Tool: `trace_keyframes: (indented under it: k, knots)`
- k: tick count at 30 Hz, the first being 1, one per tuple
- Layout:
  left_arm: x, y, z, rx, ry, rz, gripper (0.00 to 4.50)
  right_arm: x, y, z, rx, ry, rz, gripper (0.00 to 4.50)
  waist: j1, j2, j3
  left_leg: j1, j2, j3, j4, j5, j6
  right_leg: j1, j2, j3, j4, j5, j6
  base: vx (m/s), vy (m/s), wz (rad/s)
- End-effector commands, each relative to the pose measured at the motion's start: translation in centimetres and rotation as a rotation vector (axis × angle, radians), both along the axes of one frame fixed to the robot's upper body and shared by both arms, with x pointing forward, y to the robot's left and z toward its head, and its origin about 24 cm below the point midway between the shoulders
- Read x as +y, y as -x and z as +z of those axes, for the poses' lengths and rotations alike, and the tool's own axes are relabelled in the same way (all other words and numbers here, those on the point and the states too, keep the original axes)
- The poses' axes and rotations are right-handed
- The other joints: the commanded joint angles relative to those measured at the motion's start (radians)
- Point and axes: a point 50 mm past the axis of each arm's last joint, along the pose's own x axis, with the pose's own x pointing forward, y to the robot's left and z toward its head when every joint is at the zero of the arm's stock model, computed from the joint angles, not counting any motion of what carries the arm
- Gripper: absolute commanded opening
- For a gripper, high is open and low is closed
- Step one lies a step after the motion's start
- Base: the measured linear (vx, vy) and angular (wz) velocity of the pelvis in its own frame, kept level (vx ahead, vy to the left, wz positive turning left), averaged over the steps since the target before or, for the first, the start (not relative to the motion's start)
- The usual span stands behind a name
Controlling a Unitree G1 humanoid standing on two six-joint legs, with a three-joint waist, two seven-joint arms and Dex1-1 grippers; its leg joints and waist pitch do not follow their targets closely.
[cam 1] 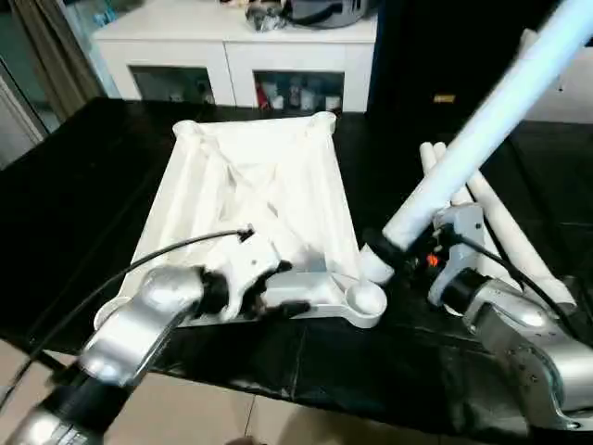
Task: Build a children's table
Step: Move to table, then insert table leg to table base
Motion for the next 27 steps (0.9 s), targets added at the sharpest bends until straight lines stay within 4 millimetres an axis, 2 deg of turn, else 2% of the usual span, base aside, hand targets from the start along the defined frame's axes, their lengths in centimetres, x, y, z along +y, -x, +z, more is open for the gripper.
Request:
trace_keyframes:
  k: [1, 3, 5, 10, 11, 14, 17, 18, 21, 23, 27]
  knots:
    - [-0.6, 0.0, -0.5, 0.024, -0.01, -0.053, 3.2, 0.5, 0.4, 0.9, -0.025, -0.004, 0.039, 1.9, 0.002, -0.009, -0.061, 0.007, 0.07, -0.018, -0.072, -0.04, 0.051, 0.043, -0.087, 0.047, -0.071, 0.15, -0.242, 0.0, 0.0, 0.0]
    - [-0.9, 0.0, -0.8, 0.034, -0.01, -0.074, 3.04, 0.4, 0.4, 1.1, -0.058, 0.001, 0.01, 1.9, 0.002, -0.006, -0.059, 0.01, 0.075, -0.019, -0.076, -0.076, 0.044, 0.04, -0.089, 0.048, -0.074, 0.092, -0.241, 0.0, 0.0, 0.0]
    - [-1.1, 0.0, -0.8, 0.041, -0.002, -0.079, 2.93, 0.2, 0.2, 1.1, -0.071, -0.006, -0.023, 1.9, -0.001, -0.007, -0.056, 0.01, 0.077, -0.019, -0.079, -0.112, 0.03, 0.041, -0.091, 0.049, -0.078, 0.046, -0.246, 0.0, 0.0, 0.0]
    - [-1.4, 0.0, -1.1, 0.058, -0.017, -0.123, 2.5, 0.1, 0.3, 1.4, -0.083, -0.051, -0.027, 1.9, -0.005, -0.006, -0.053, 0.011, 0.077, -0.018, -0.083, -0.136, 0.021, 0.039, -0.089, 0.051, -0.083, 0.004, -0.247, 0.0, 0.0, 0.0]
    - [-1.4, 0.0, -1.1, 0.057, -0.018, -0.122, 2.5, 0.2, 0.3, 1.4, -0.083, -0.054, -0.025, 1.9, -0.006, -0.004, -0.053, 0.011, 0.077, -0.018, -0.082, -0.137, 0.021, 0.04, -0.089, 0.052, -0.084, 0.003, -0.246, 0.0, 0.0, 0.0]
    - [-1.1, -0.4, -1.6, 0.052, -0.054, -0.103, 2.18, 0.4, 0.6, 1.5, -0.064, -0.074, 0.002, 1.9, -0.006, -0.004, -0.054, 0.011, 0.077, -0.019, -0.082, -0.126, 0.025, 0.04, -0.089, 0.052, -0.082, 0.021, -0.244, 0.0, 0.0, 0.0]
    - [-0.9, -0.6, -1.8, 0.054, -0.072, -0.098, 2.06, 0.5, 0.4, 1.7, -0.101, -0.088, -0.028, 1.9, -0.005, -0.004, -0.057, 0.01, 0.078, -0.019, -0.081, -0.106, 0.028, 0.04, -0.091, 0.052, -0.079, 0.06, -0.243, 0.0, 0.0, 0.0]
    - [-0.7, -0.6, -2.0, 0.061, -0.078, -0.092, 1.84, 0.6, 0.4, 1.7, -0.102, -0.089, -0.031, 1.9, -0.006, -0.006, -0.056, 0.009, 0.078, -0.018, -0.082, -0.108, 0.028, 0.039, -0.091, 0.051, -0.08, 0.056, -0.244, 0.0, 0.0, 0.0]
    - [-0.4, -0.7, -2.3, 0.061, -0.099, -0.088, 1.68, 0.8, 0.5, 1.6, -0.081, -0.077, -0.006, 1.9, -0.006, -0.003, -0.054, 0.013, 0.08, -0.02, -0.085, -0.129, 0.02, 0.039, -0.089, 0.051, -0.082, 0.027, -0.243, 0.0, 0.0, 0.0]
    - [-0.3, -0.8, -2.3, 0.058, -0.103, -0.084, 1.51, 0.9, 0.6, 1.6, -0.073, -0.066, 0.02, 1.9, -0.007, -0.006, -0.053, 0.012, 0.079, -0.019, -0.086, -0.141, 0.018, 0.039, -0.09, 0.052, -0.084, 0.011, -0.244, 0.0, 0.0, 0.0]
    - [-0.4, -0.9, -2.2, 0.055, -0.083, -0.081, 1.16, 1.0, 0.8, 1.4, -0.067, -0.049, 0.054, 1.9, -0.006, -0.007, -0.053, 0.01, 0.08, -0.019, -0.084, -0.124, 0.024, 0.04, -0.092, 0.053, -0.082, 0.027, -0.246, 0.0, 0.0, 0.0]
